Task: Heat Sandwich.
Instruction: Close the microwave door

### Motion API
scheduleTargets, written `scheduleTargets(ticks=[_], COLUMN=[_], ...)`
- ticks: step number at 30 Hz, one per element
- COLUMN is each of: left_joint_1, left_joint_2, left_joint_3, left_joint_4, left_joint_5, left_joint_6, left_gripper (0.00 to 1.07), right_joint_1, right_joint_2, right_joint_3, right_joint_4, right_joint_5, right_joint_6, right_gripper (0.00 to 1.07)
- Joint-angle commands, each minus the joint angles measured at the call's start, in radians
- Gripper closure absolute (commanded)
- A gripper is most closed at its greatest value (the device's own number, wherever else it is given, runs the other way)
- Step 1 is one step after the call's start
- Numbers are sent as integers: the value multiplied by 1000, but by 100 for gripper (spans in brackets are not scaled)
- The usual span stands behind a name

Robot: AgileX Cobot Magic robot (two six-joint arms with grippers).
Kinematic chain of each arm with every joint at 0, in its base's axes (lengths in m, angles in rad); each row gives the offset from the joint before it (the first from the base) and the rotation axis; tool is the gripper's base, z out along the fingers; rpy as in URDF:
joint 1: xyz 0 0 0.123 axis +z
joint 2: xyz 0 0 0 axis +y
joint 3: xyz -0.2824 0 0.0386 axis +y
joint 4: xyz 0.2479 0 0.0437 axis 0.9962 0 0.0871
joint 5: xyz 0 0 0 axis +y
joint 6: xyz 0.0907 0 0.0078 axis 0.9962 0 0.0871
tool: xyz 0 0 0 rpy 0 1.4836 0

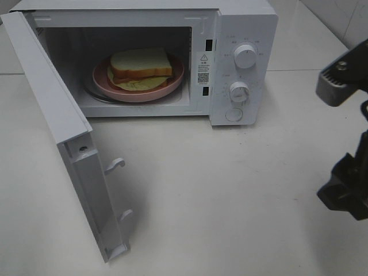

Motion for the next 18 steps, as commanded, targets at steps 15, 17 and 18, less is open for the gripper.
scheduleTargets(ticks=[15, 17, 18], left_joint_1=[-6, -6, -6], left_joint_2=[-23, -23, -23], left_joint_3=[1, 1, 1], left_joint_4=[-2, -2, -2], left_joint_5=[-14, -14, -14], left_joint_6=[-2, -2, -2], left_gripper=[9, 9, 9], right_joint_1=[1, 1, -2], right_joint_2=[-289, -312, -352], right_joint_3=[12, 18, 33], right_joint_4=[-1, -1, -5], right_joint_5=[238, 229, 214], right_joint_6=[31, 31, 31], right_gripper=[32, 32, 32])
